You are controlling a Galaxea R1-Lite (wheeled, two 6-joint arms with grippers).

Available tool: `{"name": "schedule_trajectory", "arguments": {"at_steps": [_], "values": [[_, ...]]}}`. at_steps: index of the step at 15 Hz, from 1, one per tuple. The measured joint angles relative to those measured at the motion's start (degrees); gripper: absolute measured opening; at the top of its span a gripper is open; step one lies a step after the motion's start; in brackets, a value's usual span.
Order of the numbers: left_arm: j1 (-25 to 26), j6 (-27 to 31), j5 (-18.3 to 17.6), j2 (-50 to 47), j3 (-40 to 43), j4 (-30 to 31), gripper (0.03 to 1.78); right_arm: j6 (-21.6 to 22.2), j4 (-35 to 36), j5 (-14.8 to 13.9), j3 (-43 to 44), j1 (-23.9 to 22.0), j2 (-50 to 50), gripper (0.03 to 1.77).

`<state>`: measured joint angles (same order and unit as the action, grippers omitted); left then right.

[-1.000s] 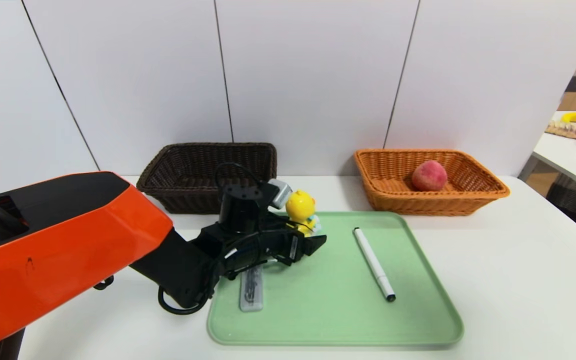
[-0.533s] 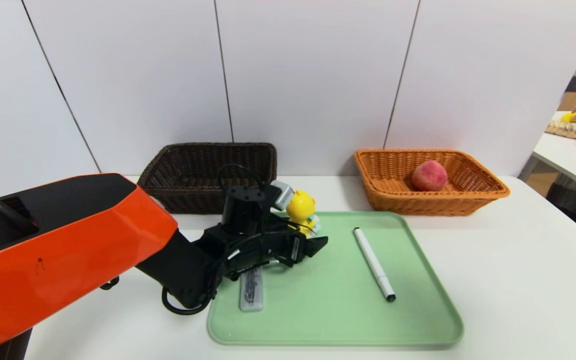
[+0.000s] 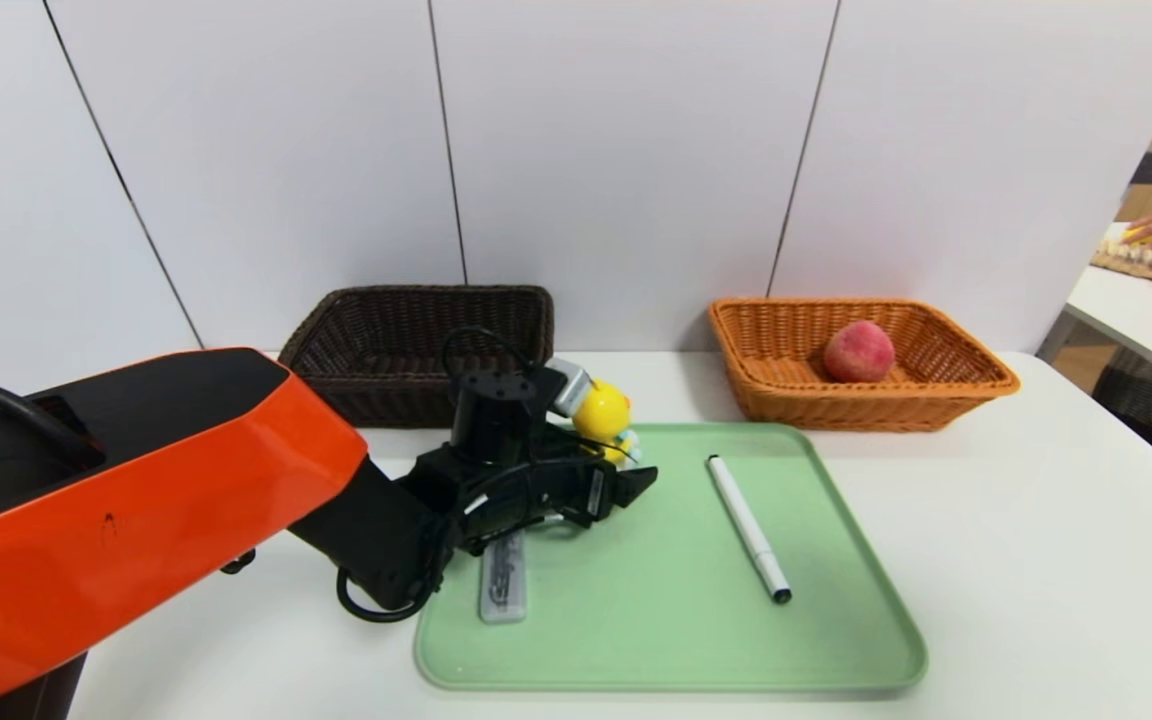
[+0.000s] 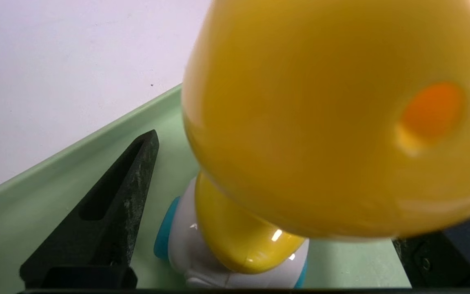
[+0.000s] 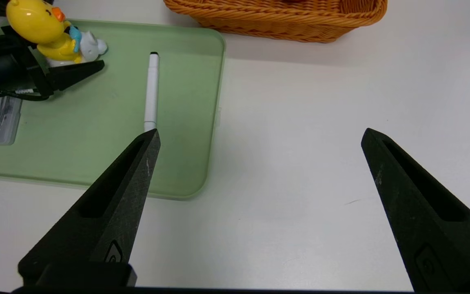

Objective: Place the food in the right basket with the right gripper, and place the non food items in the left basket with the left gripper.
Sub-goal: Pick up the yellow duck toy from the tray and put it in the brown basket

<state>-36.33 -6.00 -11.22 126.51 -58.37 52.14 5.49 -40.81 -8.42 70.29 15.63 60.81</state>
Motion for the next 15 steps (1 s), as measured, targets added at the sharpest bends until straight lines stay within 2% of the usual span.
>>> {"name": "schedule_trajectory", "arguments": {"at_steps": [3,5,12,15], "values": [[0.04,-0.01,0.02,0.52,-0.45,0.09,1.11,0.02,0.0,0.02,-0.04,0.0,0.0,1.7],[0.04,-0.06,0.0,0.85,-0.52,0.61,0.93,0.0,0.0,0.02,-0.06,0.0,0.0,1.7],[0.04,-0.12,0.06,0.99,-0.15,2.18,0.9,0.02,0.16,0.79,-0.91,-0.01,0.07,1.7],[-0.49,-1.05,-0.16,-1.07,-0.2,1.55,0.8,0.1,0.3,0.83,-1.39,0.0,0.07,1.7]]}}
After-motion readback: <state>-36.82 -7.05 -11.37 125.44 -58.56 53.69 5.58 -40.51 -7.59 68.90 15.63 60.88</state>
